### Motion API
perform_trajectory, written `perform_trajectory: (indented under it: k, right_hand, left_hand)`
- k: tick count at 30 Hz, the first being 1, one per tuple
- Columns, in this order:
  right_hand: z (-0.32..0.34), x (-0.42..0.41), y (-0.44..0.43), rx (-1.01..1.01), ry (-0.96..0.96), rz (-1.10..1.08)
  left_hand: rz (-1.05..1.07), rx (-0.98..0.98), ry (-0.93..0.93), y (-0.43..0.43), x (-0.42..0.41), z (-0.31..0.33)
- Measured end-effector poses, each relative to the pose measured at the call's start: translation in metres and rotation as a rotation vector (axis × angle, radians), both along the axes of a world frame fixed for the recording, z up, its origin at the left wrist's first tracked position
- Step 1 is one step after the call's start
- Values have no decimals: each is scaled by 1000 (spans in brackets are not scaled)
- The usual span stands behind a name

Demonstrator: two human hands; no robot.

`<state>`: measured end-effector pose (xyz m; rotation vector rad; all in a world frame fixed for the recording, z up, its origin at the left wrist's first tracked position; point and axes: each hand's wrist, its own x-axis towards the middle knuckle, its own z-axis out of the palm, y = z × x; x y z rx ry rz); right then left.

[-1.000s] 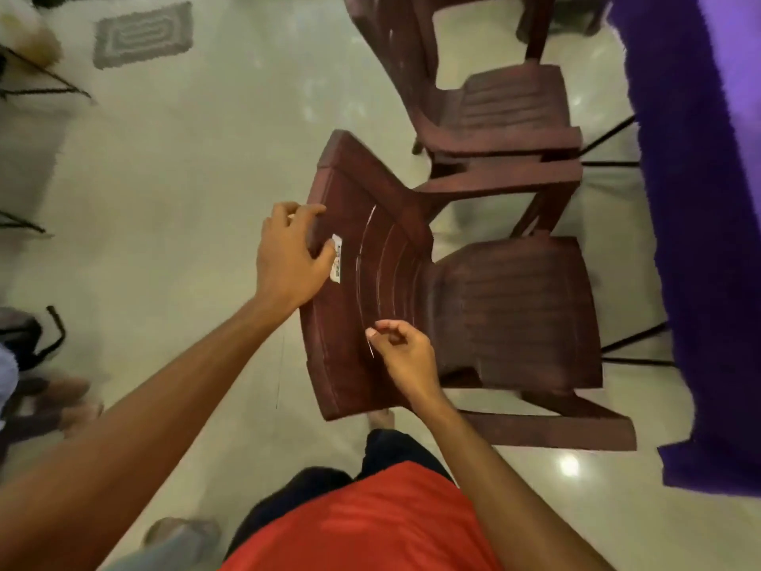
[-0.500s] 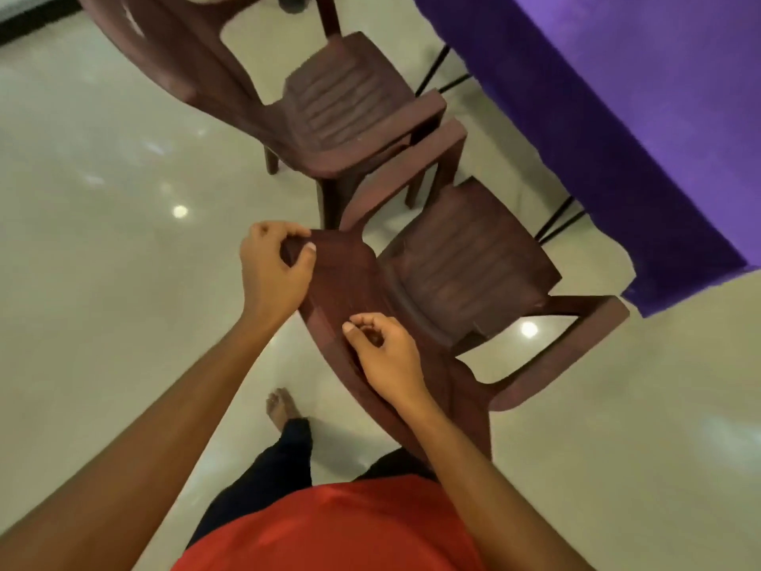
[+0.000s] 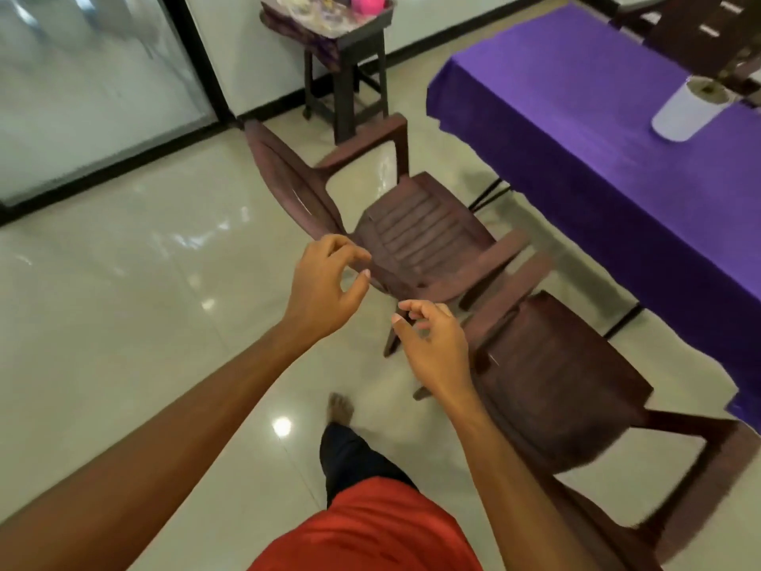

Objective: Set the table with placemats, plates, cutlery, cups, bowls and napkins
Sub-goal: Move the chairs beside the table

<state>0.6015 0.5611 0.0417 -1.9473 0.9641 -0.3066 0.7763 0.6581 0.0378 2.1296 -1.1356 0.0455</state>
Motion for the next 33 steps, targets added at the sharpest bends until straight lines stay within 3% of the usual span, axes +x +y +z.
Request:
perform_trajectory:
  k: [4,11,14,19,24,26,29,33]
  right_hand:
    - [-7,99,-3,-158,-30,40]
    - [-20,252,0,-296,302,216]
    - [-20,302,1,-236,371,208]
    - [-29,375,-16,15,365,93]
    - [-43,469,-38,112,325,-142]
    - [-43,515,-50,117,308,-263]
    - [-36,588,-74,165,246,-411]
    - [-36,679,-116,262,160,-442]
  left_hand:
    - [24,57,-62,-10,108,-1]
    - [-132,324,-86,-26,272,-25]
    - [-187,416,-92,-40,323,-28]
    - [-338,380,-38,-68,397,-36]
    - [-330,286,430,-101,470,-57]
    - [-317,316,538,-107,509,-65]
    - [-323,393,525,-119,583,-72]
    - [-320,474,450,-148,682,-73]
